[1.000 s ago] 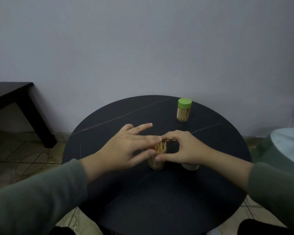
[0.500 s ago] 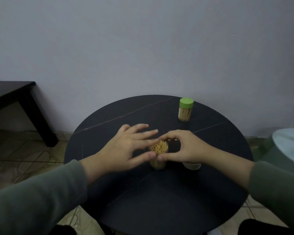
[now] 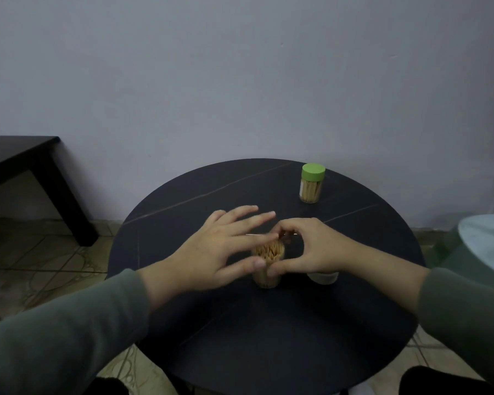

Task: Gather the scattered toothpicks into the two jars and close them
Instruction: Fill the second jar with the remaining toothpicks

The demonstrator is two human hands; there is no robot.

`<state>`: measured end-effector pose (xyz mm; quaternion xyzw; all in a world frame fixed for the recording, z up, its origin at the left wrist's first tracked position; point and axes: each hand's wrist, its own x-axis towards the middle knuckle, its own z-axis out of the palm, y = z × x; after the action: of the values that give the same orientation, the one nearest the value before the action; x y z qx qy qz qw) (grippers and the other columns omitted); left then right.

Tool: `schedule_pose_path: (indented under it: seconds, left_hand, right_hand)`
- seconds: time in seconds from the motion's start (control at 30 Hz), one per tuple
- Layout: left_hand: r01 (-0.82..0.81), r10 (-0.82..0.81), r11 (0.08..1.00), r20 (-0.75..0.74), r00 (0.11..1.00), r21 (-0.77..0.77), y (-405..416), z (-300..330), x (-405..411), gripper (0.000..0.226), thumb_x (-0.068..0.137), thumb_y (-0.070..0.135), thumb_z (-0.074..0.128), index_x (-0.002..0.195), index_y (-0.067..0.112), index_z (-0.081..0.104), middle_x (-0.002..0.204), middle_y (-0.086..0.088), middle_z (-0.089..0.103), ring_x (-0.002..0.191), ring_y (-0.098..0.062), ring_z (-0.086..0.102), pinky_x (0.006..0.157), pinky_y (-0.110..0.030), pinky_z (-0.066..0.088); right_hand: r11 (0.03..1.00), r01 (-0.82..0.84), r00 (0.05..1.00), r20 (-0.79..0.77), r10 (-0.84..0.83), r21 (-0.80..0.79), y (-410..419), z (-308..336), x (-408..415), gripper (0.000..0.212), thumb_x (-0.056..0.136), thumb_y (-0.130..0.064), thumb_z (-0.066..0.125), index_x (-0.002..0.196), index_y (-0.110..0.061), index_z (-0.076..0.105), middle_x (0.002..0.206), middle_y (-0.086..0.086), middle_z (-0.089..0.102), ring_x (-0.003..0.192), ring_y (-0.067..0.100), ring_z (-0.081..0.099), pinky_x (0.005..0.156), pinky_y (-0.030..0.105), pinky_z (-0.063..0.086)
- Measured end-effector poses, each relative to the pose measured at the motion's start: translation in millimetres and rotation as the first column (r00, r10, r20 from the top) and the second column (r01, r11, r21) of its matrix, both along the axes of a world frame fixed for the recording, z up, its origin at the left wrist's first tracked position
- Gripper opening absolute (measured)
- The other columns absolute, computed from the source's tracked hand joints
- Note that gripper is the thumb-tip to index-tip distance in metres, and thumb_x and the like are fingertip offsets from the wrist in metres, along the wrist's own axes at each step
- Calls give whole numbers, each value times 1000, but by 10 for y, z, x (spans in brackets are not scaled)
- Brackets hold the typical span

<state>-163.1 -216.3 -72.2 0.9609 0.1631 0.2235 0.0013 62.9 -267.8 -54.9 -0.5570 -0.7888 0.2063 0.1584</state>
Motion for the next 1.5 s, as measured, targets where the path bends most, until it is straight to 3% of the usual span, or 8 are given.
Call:
schedule_pose_path:
  seconds: [0.13,0.33,0.53,0.97,1.17,1.3,1.37,1.5]
  left_hand:
    - [-240,242,970,94,966,-38,193,-32,-56,40,96,45,38,130,33,57,135,15,53,127,-13,42,98,-43,41]
    - [-369,372,927,-291,881,69,403,-138,-110,39,97,39,50,136,42,48,139,17,43,128,-12,35,98,-32,35]
    - [-403,405,911,-363,839,86,469,-154,-10,35,100,42,42,134,41,51,138,16,45,125,-11,38,95,-30,34]
    - [-538,495,838,-289,819,-90,582,-137,190,16,94,40,53,103,32,64,118,11,58,110,-15,45,90,-32,41]
    - [-509,391,822,-396,831,-255,735,-42,-5,12,89,42,63,97,37,70,106,14,58,106,-10,51,94,-33,45]
    - [-511,362,804,-430,827,-306,702,19,-51,13,84,37,70,97,38,73,101,18,61,101,-4,55,91,-33,48]
    - [-525,387,801,-419,821,-289,668,24,-13,7,85,33,70,91,36,71,97,18,61,98,-5,57,89,-33,50]
    - [-573,393,792,-541,744,-212,596,33,103,5,92,25,59,95,28,62,105,8,56,104,-14,54,89,-31,46]
  right_hand:
    - [997,-77,952,301,65,30,42,64,120,60,83,-46,68,136,-41,41,123,-24,48,112,-3,38,101,28,26]
    - [964,173,882,405,-242,200,263,-100,207,33,94,-34,58,126,-37,55,131,-12,52,122,12,46,103,38,30]
    - [954,255,824,481,-300,159,507,-191,176,25,97,-32,52,121,-33,60,119,-9,61,111,15,54,98,39,31]
    - [961,249,906,322,-274,120,751,-258,-78,17,97,-34,53,110,-33,64,111,-11,65,107,12,56,101,42,30]
    - [968,217,928,280,-244,124,706,-266,-118,27,89,-51,58,108,-34,66,104,-13,66,101,9,56,96,38,31]
    - [967,193,932,278,-233,164,686,-260,-135,16,92,-43,58,101,-33,67,102,-13,67,101,9,57,96,38,30]
    - [978,125,883,431,-186,165,684,-198,-165,15,94,-39,55,103,-30,63,104,-10,66,103,12,57,98,40,29]
    - [992,-77,602,798,-32,97,681,-107,-231,28,99,-34,44,115,-17,57,115,4,61,110,24,52,101,47,29]
